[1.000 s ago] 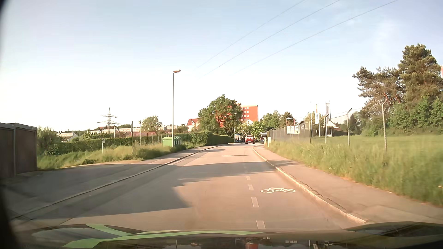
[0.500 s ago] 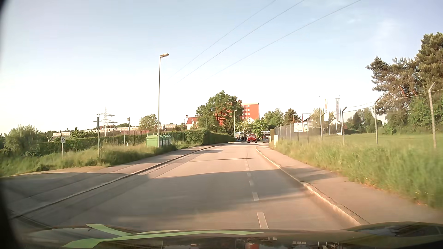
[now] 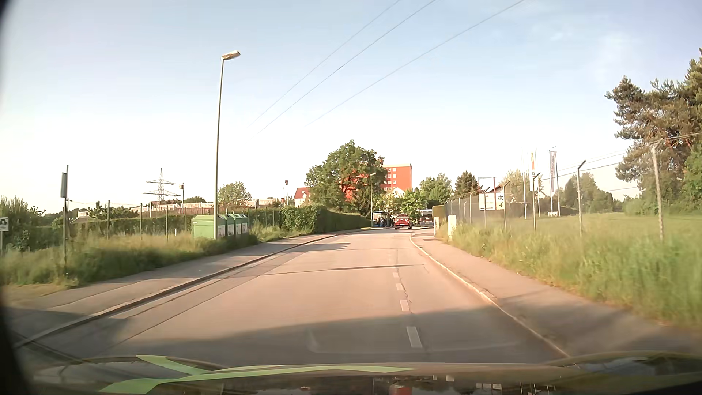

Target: Follow the waypoints while adhering to traffic rules and regulations

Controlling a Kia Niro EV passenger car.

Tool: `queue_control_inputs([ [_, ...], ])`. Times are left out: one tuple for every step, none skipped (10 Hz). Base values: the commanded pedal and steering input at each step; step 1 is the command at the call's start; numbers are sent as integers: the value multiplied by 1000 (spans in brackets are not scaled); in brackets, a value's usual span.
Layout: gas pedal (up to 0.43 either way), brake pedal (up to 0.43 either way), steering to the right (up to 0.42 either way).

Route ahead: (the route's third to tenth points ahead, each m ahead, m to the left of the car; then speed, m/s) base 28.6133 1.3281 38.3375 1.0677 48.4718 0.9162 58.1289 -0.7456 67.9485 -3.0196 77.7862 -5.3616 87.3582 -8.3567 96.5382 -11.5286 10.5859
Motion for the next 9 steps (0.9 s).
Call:
queue_control_inputs([
  [20, 0, 1],
  [20, 0, 1],
  [20, 0, 1],
  [20, 0, 1],
  [0, 0, 1],
  [0, 0, 1],
  [0, 0, 1],
  [0, 0, 1],
  [0, 0, 1],
])
